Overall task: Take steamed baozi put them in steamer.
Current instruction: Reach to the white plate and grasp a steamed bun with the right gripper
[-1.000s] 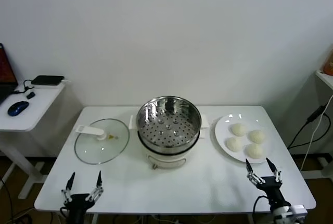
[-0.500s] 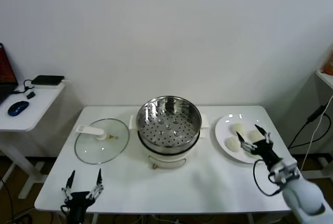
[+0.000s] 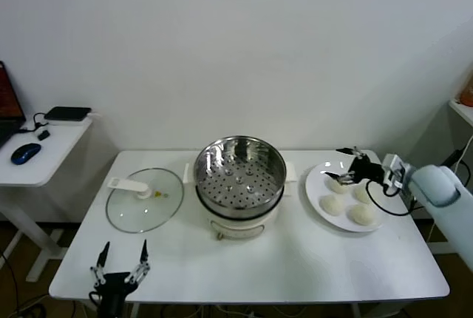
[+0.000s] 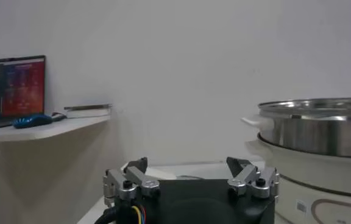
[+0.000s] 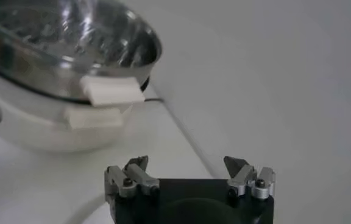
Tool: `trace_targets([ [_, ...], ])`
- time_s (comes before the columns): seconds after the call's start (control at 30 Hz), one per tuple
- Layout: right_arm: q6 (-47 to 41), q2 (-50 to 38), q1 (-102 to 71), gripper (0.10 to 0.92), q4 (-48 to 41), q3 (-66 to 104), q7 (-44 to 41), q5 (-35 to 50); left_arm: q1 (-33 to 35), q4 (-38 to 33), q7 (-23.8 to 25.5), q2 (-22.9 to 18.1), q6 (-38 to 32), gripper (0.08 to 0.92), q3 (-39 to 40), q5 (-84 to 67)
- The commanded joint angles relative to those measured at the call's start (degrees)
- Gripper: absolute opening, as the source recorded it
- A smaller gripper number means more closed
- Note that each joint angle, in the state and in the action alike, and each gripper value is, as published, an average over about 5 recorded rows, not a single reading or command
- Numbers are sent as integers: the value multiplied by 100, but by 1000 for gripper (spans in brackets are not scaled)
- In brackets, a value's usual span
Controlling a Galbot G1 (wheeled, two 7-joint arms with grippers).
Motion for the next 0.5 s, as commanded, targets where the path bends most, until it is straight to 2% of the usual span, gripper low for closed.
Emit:
trace_targets([
  [0.03, 437, 260, 3003, 823, -1687, -3176, -1661, -785, 30, -44, -2, 16, 35, 823, -12, -53],
  [0.33, 1414, 1411, 3039, 823, -3152, -3097, -1695, -2298, 46, -75, 0, 43, 54, 823, -76, -105],
  [0.5, 1483, 1720, 2730, 823, -3446, -2776, -1661, -2687, 31, -59, 1, 61, 63, 823, -108, -141],
])
